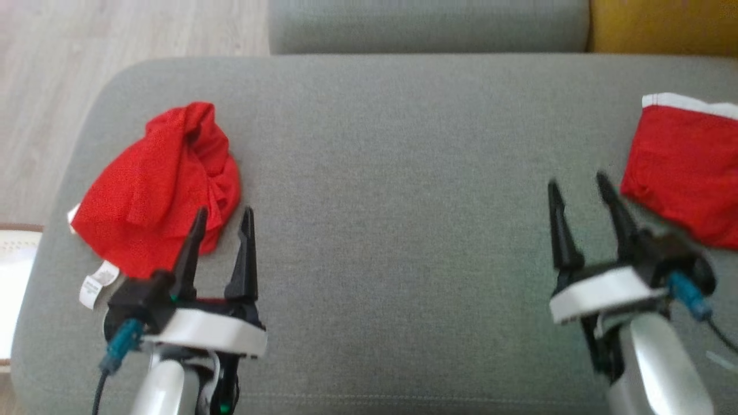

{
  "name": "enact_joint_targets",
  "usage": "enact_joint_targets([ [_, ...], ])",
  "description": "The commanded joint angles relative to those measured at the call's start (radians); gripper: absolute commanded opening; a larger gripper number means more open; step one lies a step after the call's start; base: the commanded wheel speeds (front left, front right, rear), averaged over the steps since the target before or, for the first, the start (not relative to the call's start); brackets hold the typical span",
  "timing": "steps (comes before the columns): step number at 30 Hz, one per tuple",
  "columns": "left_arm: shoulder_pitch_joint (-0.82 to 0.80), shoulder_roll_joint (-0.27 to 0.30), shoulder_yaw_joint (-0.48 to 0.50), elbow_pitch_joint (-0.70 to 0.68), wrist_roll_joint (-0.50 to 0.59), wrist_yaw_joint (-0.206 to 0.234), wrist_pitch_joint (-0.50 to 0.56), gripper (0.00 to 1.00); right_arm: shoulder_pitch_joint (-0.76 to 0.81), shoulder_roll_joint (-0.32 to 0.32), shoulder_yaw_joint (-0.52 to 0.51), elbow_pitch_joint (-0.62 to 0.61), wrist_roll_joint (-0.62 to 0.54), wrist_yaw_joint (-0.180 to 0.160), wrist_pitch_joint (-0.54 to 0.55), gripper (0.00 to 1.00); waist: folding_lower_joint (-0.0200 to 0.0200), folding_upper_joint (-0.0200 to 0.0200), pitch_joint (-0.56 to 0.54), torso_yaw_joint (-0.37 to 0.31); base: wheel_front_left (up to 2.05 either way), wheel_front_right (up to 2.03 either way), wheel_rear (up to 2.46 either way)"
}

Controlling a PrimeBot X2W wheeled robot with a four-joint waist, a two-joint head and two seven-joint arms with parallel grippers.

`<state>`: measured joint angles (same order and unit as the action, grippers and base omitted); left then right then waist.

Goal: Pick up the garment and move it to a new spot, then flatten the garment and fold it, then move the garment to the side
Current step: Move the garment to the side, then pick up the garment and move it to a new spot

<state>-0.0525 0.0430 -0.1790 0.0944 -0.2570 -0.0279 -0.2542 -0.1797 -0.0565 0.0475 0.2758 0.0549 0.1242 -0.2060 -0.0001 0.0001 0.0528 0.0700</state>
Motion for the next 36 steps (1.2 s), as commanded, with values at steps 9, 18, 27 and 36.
enact_joint_targets([
  [9,0.006,0.007,0.018,-0.025,0.006,0.003,-0.008,1.0,0.05,0.006,0.013,-0.03,0.08,0.007,-0.044,1.0,0.0001,-0.0001,-0.026,0.007,0.0,0.0,0.0],
  [18,0.0,0.007,0.006,-0.027,0.005,0.006,-0.008,1.0,0.05,0.006,0.014,-0.03,0.087,0.007,-0.051,1.0,0.0001,-0.0001,-0.02,0.007,0.0,0.0,0.0],
  [27,-0.01,0.007,0.01,-0.021,0.009,0.014,-0.008,1.0,0.057,0.006,0.027,-0.023,0.091,0.007,-0.054,1.0,0.0001,-0.0001,-0.022,0.048,0.0,0.0,0.0],
  [36,-0.016,0.007,0.05,-0.022,0.017,0.023,-0.008,1.0,0.076,0.006,0.076,-0.02,0.098,0.007,-0.055,1.0,0.0001,-0.0001,-0.027,0.203,0.0,0.0,0.0],
])
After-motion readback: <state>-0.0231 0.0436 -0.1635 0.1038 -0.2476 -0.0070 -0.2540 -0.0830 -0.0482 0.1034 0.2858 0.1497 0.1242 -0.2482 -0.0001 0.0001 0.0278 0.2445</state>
